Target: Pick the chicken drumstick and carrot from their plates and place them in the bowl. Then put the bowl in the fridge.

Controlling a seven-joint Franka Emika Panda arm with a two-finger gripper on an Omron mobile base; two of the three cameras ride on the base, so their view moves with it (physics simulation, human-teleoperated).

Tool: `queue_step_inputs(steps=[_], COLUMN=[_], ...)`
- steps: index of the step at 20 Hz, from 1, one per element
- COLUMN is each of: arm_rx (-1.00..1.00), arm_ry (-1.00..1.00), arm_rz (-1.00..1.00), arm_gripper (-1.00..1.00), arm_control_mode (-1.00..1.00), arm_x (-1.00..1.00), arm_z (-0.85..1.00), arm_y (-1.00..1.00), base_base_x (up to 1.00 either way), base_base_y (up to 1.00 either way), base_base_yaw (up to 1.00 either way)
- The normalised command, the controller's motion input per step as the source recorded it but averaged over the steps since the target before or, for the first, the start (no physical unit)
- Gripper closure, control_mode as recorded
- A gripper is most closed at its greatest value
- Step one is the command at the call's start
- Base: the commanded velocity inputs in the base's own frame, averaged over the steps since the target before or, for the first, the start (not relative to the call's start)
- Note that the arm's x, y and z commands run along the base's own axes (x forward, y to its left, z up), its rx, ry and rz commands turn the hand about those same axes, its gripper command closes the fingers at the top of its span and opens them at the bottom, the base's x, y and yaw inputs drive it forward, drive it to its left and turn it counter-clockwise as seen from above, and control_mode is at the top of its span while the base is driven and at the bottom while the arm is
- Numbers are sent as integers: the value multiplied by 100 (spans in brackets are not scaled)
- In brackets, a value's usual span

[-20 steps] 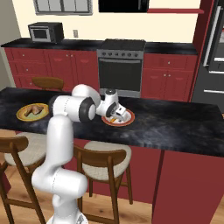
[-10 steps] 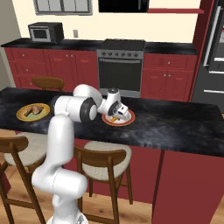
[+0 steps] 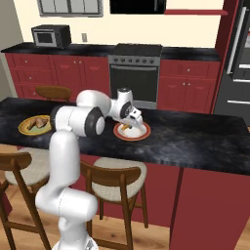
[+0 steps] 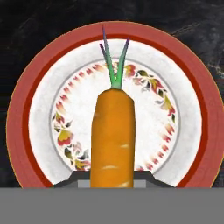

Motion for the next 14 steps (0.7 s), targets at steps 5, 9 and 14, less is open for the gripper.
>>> queue_step_inputs(steps=[5,9,14], arm_rx=[0,0,1], arm_ry=[12,9,15], arm_rz=[-1,0,-8], arm_gripper=[100,100,100], arm_control_mode=[-100,-100,-100], arm_x=[-17,-13,-16], arm_z=[55,55,55], arm_y=[37,41,34], base_base_x=[0,0,0], base_base_y=[0,0,0], base_base_yaw=[0,0,0])
